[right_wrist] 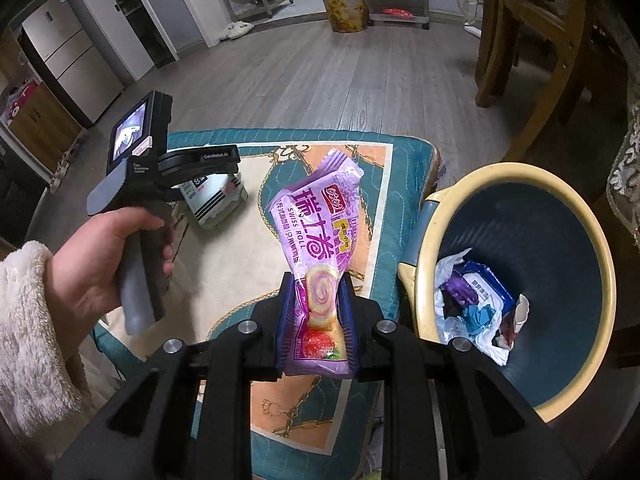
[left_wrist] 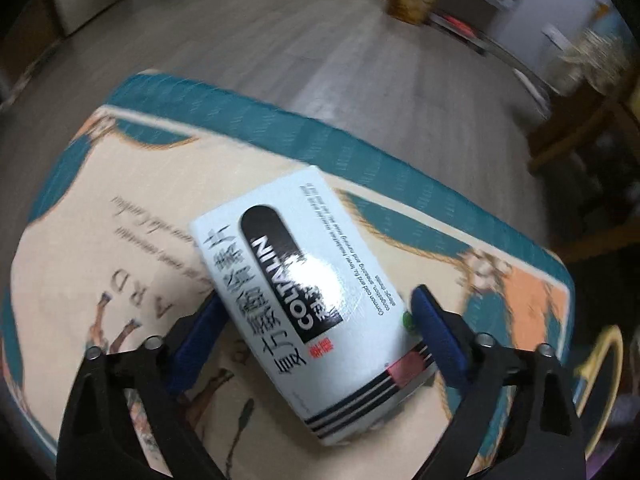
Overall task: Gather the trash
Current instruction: 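Grasp the pink snack wrapper with the right gripper while the left grasps the white medicine box, then carry the wrapper and medicine box over the wastebasket and open both grippers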
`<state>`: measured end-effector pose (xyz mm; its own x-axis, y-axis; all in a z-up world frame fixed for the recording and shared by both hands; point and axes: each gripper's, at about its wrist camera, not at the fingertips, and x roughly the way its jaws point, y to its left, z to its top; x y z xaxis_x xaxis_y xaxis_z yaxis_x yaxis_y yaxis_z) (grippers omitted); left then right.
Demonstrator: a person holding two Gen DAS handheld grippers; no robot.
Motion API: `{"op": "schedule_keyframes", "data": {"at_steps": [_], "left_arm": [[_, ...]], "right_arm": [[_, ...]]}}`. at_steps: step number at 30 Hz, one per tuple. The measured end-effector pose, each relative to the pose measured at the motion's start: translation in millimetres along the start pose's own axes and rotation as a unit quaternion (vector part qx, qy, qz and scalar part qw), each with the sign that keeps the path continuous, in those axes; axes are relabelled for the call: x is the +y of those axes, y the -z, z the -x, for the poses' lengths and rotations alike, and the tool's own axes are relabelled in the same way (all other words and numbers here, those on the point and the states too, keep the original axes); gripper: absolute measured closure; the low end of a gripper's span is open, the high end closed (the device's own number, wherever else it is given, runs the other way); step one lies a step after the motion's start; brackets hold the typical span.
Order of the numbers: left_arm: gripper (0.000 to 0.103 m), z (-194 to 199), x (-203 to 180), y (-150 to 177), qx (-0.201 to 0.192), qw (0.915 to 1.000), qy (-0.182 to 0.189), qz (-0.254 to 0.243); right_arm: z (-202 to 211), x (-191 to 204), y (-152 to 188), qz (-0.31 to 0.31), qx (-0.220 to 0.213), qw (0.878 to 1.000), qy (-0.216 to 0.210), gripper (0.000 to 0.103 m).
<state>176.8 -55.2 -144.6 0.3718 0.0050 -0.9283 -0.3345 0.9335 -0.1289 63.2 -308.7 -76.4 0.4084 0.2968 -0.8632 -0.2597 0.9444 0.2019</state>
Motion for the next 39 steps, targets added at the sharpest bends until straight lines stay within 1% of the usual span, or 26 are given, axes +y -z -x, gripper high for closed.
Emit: {"op": "schedule_keyframes", "data": {"at_steps": [3,4,6,7,8,9,10,13,18,21,25,29,33,39], "left_arm": [[0.020,2.8,-11.3,0.8,0.014,0.9975,0.027,-0.064],[0.020,2.3,-17.4,3.0,0.024,0.9942,0.036,-0.099],[0.020,2.8,-25.8,6.8,0.034,0.9864,0.049,-0.153],[0.020,6.6,-30.9,9.8,0.032,0.9807,0.048,-0.187],[0.020,10.4,-34.5,12.0,0.029,0.9760,0.049,-0.210],[0.020,13.2,-36.3,13.9,0.026,0.9732,0.050,-0.223],[0.020,18.9,-39.5,17.3,0.018,0.9685,0.048,-0.244],[0.020,30.9,-45.4,19.1,-0.003,0.9595,0.046,-0.278],[0.020,45.7,-49.8,24.2,-0.030,0.9532,0.035,-0.299],[0.020,50.8,-59.8,24.7,-0.041,0.9515,0.041,-0.302],[0.020,60.0,-74.9,29.0,-0.056,0.9459,0.048,-0.316],[0.020,68.9,-91.4,35.2,-0.065,0.9399,0.064,-0.329],[0.020,76.3,-105.5,42.5,-0.072,0.9318,0.078,-0.347],[0.020,87.1,-136.8,63.9,-0.071,0.9169,0.118,-0.375]], "right_arm": [[-0.3,-1.7,-1.1,-0.001,0.000,1.000,0.005,0.082],[0.1,-2.1,-1.5,-0.001,0.000,1.000,0.007,0.082],[1.9,-1.7,-2.9,-0.001,-0.003,1.000,0.012,0.082],[2.8,-2.2,-3.8,-0.002,-0.006,1.000,0.014,0.082],[3.1,-2.7,-4.5,-0.003,-0.007,1.000,0.017,0.082],[3.0,-3.4,-5.3,-0.003,-0.007,1.000,0.019,0.082],[2.9,-4.7,-5.9,-0.004,-0.008,1.000,0.023,0.082],[2.5,-7.7,-6.5,-0.006,-0.009,0.999,0.030,0.082],[7.8,-18.3,-8.8,-0.017,-0.019,0.999,0.041,0.082],[13.1,-35.5,-8.2,-0.034,-0.027,0.998,0.055,0.082],[17.6,-61.4,-5.2,-0.064,-0.032,0.995,0.069,0.082],[19.7,-78.2,0.5,-0.082,-0.031,0.993,0.077,0.082],[23.0,-92.4,4.8,-0.098,-0.030,0.991,0.082,0.082],[33.3,-122.4,15.9,-0.127,-0.029,0.986,0.100,0.082]]}}
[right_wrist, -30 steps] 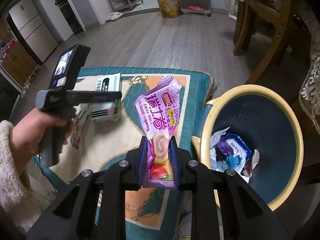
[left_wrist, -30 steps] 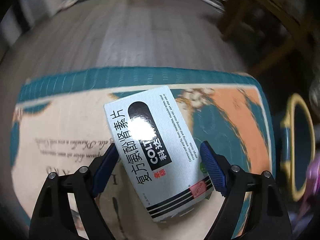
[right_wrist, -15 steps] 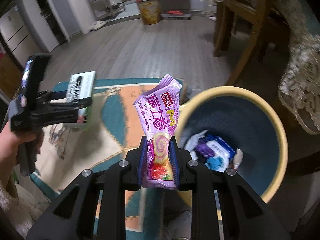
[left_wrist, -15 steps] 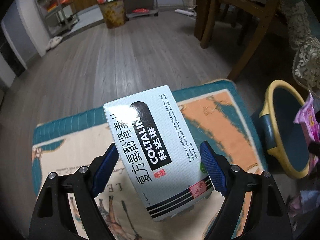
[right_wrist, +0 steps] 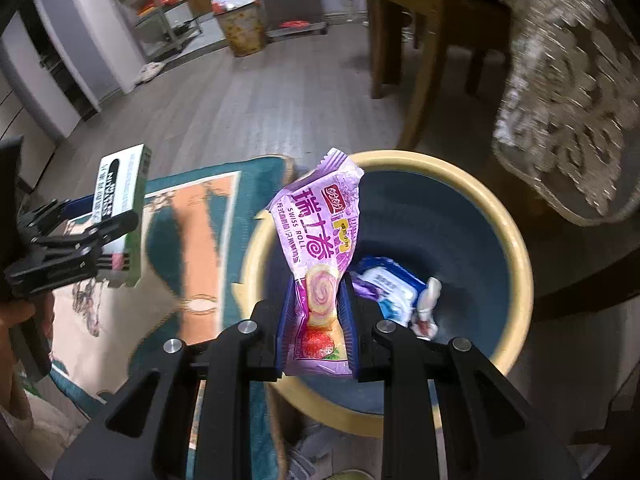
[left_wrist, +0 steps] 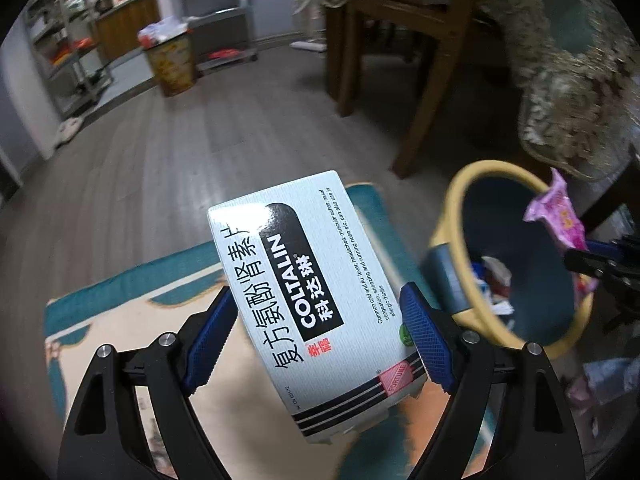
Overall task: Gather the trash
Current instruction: 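Carry the wrapper and medicine box over the wastebasket and open both grippers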
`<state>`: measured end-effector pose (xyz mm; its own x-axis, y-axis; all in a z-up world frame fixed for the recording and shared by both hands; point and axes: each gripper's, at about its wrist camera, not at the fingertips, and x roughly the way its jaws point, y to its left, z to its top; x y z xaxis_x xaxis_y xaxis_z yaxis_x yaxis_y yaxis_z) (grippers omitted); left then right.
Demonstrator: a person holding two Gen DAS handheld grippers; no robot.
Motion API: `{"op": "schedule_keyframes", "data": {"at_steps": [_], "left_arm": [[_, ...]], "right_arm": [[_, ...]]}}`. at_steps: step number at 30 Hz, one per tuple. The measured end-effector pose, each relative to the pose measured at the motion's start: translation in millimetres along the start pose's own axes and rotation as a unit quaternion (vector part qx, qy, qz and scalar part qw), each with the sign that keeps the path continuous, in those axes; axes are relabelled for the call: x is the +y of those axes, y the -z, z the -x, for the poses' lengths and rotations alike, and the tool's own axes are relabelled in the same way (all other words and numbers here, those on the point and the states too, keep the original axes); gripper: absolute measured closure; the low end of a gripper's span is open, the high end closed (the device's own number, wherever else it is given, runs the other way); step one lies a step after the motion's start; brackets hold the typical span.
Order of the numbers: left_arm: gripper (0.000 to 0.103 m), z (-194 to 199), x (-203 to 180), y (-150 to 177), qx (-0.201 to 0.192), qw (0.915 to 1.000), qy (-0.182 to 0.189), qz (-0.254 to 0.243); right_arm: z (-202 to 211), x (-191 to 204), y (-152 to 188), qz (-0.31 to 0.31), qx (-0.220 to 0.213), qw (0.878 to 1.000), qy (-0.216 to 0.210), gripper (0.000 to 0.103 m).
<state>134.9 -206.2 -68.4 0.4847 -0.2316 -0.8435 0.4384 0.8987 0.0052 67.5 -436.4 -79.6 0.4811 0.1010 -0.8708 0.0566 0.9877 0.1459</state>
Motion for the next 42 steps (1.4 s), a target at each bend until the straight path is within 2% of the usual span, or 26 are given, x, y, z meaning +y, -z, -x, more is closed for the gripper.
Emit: {"op": "schedule_keyframes", "data": {"at_steps": [6,14,23,33,37,42], "left_arm": [[0.020,-3.1,-39.6,-2.8,-0.013,0.9986,0.031,-0.040],[0.020,-7.8,-89.6,0.8,-0.020,0.9934,0.070,-0.089],[0.020,-15.9,-124.9,-1.9,-0.030,0.9895,0.101,-0.099],[0.019,-28.0,-143.7,-6.4,-0.039,0.9885,0.111,-0.095],[0.016,-31.8,-147.3,-8.4,-0.041,0.9885,0.117,-0.087],[0.012,-34.3,-145.0,-7.6,-0.035,0.9888,0.115,-0.088]], "right_arm": [[-1.1,-42.4,8.6,-0.042,0.012,0.999,0.027,0.082],[-0.9,-83.2,19.5,-0.095,0.022,0.995,0.035,0.081],[-2.8,-82.7,26.1,-0.097,0.036,0.994,0.018,0.081],[-6.5,-87.0,23.7,-0.098,0.039,0.994,0.013,0.081],[-6.1,-83.7,21.6,-0.089,0.030,0.995,0.017,0.075],[-5.4,-86.0,25.0,-0.097,0.029,0.995,0.024,0.061]]}}
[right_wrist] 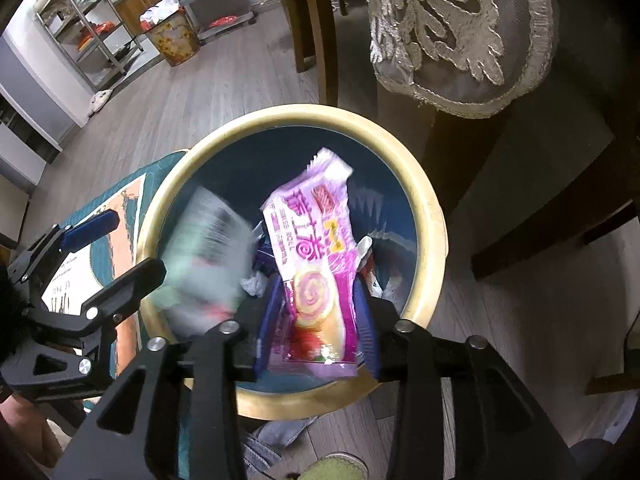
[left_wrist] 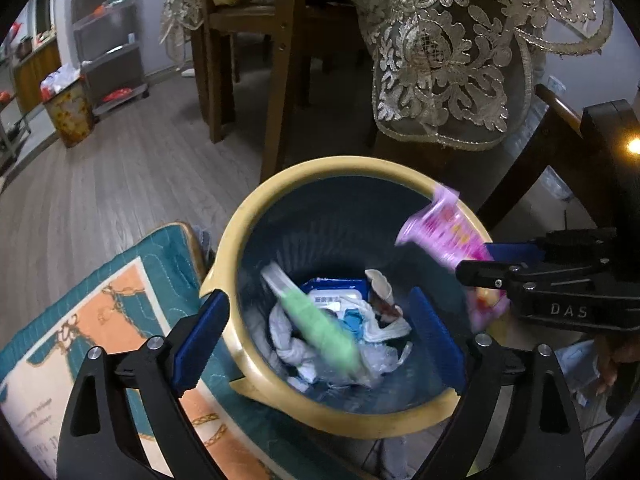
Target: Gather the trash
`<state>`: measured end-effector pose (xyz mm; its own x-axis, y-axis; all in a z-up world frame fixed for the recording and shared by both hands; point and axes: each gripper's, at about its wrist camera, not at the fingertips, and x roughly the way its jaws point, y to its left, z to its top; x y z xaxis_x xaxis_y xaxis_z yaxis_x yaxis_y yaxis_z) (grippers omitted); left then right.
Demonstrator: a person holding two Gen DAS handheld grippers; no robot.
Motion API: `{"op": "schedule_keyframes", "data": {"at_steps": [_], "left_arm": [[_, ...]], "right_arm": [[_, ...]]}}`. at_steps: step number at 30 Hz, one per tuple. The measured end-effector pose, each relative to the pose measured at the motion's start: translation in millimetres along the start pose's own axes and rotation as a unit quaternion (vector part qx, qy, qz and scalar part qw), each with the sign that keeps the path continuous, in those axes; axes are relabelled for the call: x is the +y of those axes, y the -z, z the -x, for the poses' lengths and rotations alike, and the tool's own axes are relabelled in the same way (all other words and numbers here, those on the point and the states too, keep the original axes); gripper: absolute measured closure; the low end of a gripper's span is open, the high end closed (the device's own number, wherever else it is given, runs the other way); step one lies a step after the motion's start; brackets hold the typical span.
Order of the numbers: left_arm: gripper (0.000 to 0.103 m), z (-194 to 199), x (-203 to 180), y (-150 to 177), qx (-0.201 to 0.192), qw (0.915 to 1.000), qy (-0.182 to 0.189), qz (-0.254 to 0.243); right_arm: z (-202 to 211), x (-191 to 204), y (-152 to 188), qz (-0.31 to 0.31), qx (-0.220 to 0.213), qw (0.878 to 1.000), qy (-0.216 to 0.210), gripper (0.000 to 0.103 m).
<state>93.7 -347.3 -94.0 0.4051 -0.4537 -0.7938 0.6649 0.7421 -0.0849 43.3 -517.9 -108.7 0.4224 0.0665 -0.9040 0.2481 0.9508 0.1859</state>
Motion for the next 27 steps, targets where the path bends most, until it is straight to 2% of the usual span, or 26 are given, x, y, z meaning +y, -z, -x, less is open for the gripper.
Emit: {"op": "schedule_keyframes", "data": {"at_steps": [5,9,15,17,19,22,23,24,27], "left_arm": [[0.012,8.8,6.3,0.5,-0.002,1.0000,-0.003,0.003],[0.012,24.3,8.7,6.6,-0.006,0.9994,-0.024,-0.024],[0.011,63.0,19.6,24.4,-0.005,0.9980,-0.042,-0.046],[0.011,78.1,21.5,29.0,-0.008,0.9977,-0.045,-0.050],[0.009,93.4,22.8,32.8,-0.013,0.9976,-0.044,-0.053],[0.007,117.7,23.0,38.9,-0.024,0.9975,-0.041,-0.052],[0.007,124.0,22.8,40.8,-0.028,0.9976,-0.041,-0.049],[0.005,128.2,22.9,43.0,-0.032,0.9976,-0.039,-0.047],[0.005,138.5,22.9,46.7,-0.036,0.9975,-0.042,-0.045]], "right_arm": [[1.4,1.4,-1.5,-0.002,0.000,1.000,0.000,0.060],[4.9,7.6,-3.3,0.002,-0.004,1.000,0.002,0.054],[21.0,30.4,0.9,0.022,-0.013,1.000,-0.007,0.050],[34.8,36.4,4.7,0.012,-0.020,0.999,-0.022,0.049],[52.1,41.0,9.3,-0.004,-0.031,0.999,-0.036,0.043],[82.9,51.2,14.6,-0.025,-0.062,0.997,-0.039,0.023],[93.7,55.6,18.2,-0.027,-0.076,0.996,-0.035,0.011],[107.5,62.1,24.9,-0.025,-0.096,0.995,-0.025,0.005],[123.7,74.6,40.1,-0.012,-0.114,0.993,0.008,0.006]]}}
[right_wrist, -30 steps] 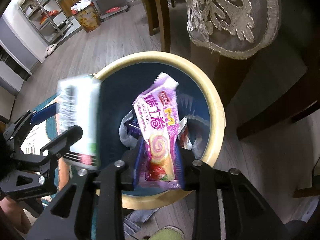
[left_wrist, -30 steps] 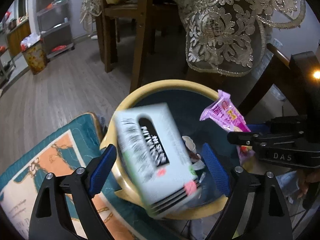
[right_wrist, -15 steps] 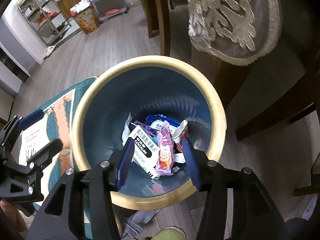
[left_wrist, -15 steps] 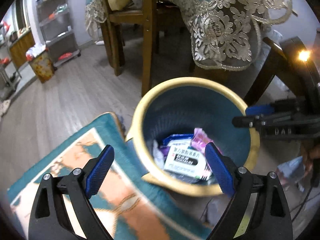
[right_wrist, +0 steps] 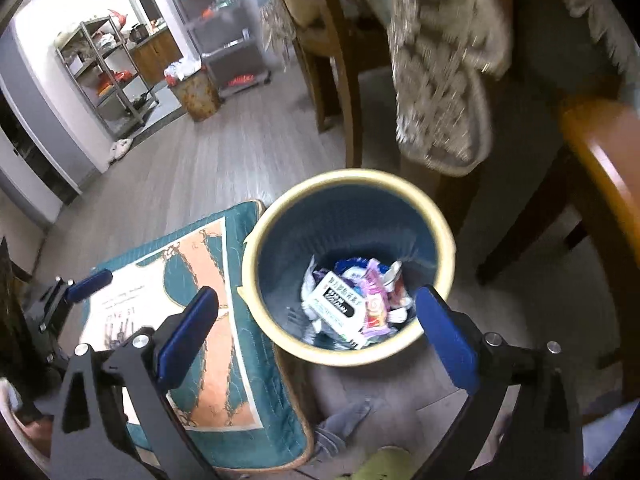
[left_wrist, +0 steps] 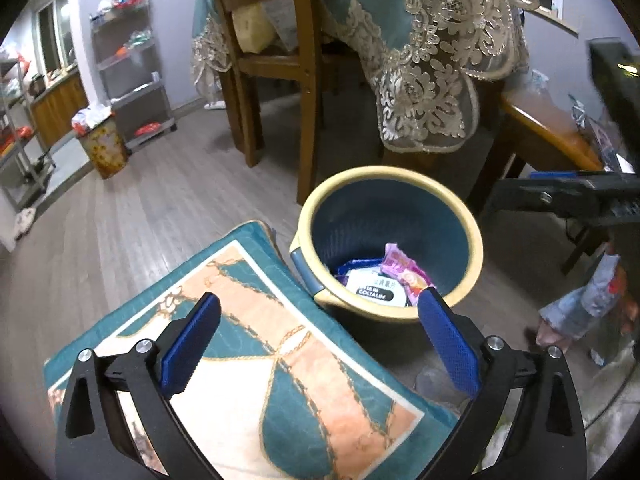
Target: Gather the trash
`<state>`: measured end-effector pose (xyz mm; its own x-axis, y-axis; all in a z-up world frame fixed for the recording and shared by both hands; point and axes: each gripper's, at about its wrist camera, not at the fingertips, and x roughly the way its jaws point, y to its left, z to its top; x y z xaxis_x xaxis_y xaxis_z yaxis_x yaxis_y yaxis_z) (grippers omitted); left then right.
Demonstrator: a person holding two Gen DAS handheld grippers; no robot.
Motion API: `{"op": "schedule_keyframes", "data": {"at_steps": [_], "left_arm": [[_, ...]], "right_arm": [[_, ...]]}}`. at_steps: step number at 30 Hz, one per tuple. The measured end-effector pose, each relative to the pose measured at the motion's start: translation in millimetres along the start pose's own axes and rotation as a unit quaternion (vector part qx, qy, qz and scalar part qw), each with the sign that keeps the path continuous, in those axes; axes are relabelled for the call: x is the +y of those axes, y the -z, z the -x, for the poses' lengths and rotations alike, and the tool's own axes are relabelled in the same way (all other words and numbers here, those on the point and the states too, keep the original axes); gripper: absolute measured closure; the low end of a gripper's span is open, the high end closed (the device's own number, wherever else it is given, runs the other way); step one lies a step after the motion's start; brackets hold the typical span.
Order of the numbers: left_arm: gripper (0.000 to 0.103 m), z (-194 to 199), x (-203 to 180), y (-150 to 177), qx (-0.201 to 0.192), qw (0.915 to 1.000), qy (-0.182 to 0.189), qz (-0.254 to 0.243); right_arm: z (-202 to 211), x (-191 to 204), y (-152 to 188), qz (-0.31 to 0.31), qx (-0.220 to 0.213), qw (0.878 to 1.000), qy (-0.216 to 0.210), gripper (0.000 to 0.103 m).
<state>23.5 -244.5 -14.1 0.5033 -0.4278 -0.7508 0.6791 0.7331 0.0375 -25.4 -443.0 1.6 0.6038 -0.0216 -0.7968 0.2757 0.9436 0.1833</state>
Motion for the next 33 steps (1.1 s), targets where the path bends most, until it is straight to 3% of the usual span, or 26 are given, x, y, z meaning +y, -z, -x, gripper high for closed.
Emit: {"op": "schedule_keyframes", "data": {"at_steps": [6,11,17,33], "left_arm": [[0.005,7.4,10.7,-3.0,-0.008,0.9996,-0.005,0.027],[0.005,1.9,10.4,-5.2,-0.009,0.9991,-0.034,0.025],[0.005,-2.2,14.4,-4.7,-0.009,0.9993,-0.016,0.031],[0.005,-3.4,12.7,-4.1,-0.004,0.9994,-0.017,0.029]], "right_arm": [[21.3,1.5,17.8,-0.012,-0.029,0.998,0.049,0.006],[17.8,-3.5,15.6,-0.004,-0.044,0.996,0.083,0.006],[6.6,-4.3,16.0,-0.008,-0.027,0.997,0.065,0.006],[3.5,-2.9,16.9,-0.014,-0.021,0.998,0.060,0.006]]}}
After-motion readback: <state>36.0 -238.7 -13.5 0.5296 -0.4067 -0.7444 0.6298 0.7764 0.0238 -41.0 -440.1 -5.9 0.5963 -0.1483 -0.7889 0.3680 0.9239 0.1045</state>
